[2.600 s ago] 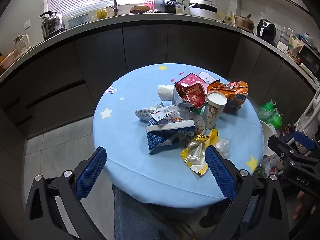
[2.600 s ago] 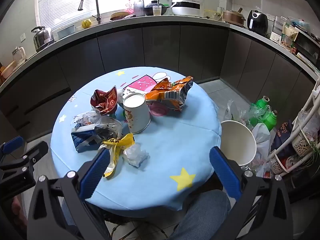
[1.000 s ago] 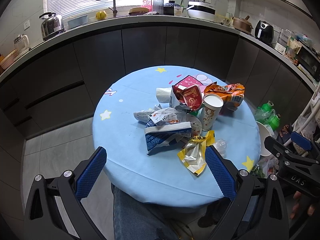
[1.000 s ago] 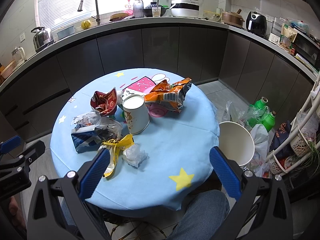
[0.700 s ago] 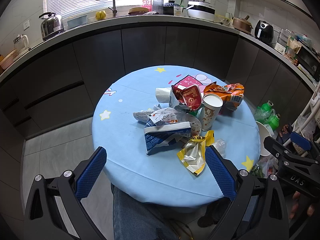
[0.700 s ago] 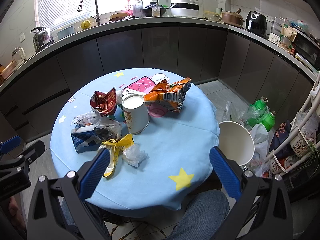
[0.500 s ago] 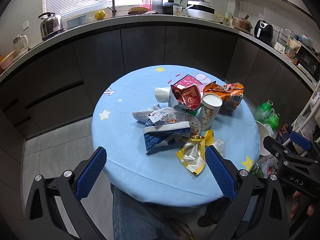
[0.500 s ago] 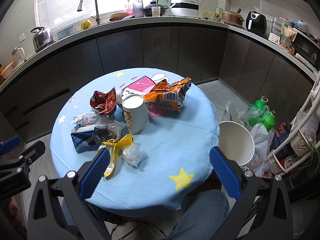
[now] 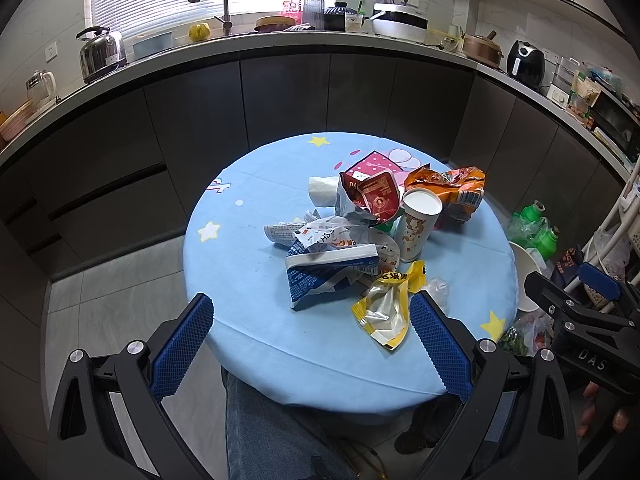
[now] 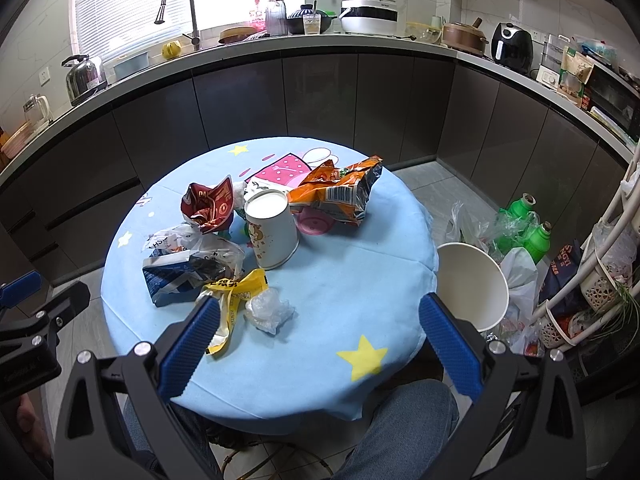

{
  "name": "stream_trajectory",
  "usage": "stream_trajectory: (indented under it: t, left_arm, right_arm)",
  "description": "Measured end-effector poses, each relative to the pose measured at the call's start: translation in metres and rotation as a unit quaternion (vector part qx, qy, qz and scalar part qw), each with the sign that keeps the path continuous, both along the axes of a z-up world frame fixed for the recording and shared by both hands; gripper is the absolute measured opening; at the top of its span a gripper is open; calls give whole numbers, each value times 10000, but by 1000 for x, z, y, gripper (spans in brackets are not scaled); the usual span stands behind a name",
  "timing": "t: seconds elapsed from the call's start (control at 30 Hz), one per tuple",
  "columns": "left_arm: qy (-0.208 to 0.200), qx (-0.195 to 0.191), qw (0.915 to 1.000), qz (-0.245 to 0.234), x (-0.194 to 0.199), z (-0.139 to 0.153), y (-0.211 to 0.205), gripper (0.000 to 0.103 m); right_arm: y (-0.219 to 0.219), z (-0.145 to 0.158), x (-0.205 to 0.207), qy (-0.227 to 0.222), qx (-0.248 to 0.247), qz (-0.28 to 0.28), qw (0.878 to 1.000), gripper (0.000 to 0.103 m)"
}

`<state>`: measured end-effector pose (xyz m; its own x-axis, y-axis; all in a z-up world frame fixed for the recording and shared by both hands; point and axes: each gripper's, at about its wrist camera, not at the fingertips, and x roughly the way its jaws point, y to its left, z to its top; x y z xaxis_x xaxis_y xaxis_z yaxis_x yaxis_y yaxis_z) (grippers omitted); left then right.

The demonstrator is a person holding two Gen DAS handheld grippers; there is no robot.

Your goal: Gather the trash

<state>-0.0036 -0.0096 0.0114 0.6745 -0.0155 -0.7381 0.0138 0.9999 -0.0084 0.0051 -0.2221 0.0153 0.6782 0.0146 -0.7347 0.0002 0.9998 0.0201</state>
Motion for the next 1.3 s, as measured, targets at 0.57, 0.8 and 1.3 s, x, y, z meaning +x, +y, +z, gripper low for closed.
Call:
stream_trajectory:
  t: [0.57, 0.8, 1.3]
  left_arm:
    - [-6, -14, 10000, -16, -1, 3, 1, 94]
    - [-12, -22, 10000, -27, -1, 5, 0, 94]
    - [85, -51, 9999, -57, 9, 3, -1, 94]
  right_arm:
    - [-2, 1, 1, 4, 4, -1, 10000, 100]
    - [-1, -1, 3, -3, 6, 1, 10000, 100]
    - [-5, 0, 10, 71, 26, 1, 10000, 100]
